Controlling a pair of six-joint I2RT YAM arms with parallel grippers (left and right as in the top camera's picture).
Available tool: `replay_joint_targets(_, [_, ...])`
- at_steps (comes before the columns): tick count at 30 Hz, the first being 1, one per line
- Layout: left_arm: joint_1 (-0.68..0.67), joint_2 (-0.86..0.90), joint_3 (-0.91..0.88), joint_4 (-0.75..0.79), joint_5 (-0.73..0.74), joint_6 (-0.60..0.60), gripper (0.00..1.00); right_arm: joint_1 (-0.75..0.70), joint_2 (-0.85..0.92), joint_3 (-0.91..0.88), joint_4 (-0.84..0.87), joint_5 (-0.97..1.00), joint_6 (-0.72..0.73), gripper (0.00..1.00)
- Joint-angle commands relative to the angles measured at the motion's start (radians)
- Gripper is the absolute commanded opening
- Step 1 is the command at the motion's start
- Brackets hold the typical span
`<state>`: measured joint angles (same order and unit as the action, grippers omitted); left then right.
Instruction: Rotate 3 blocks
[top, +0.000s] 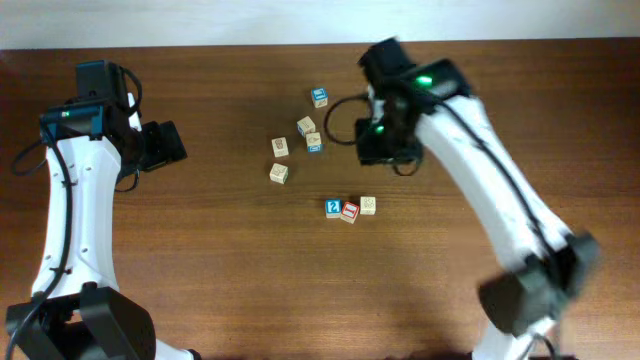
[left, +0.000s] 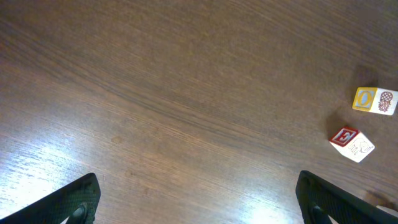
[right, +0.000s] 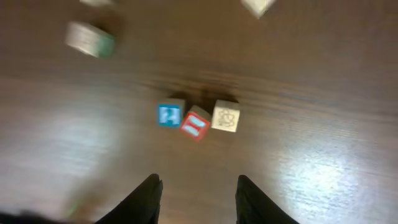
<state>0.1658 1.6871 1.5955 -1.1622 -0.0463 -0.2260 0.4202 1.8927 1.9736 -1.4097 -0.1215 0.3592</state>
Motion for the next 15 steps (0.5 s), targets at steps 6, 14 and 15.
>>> replay_joint_targets(6, [0.003,0.005,0.015,-0.001,-0.011,-0.009,0.99,0.076,-0.230,-0.059,-0.120,0.130,0.185,0.29])
replay_joint_targets(14, [0.003,0.005,0.015,0.000,-0.011,-0.009,0.99,0.157,-0.215,-0.674,0.446,0.007,0.385,0.07])
replay_joint_targets(15, [0.003,0.005,0.015,0.000,-0.011,-0.009,0.99,0.157,-0.204,-0.715,0.491,-0.004,0.387,0.06])
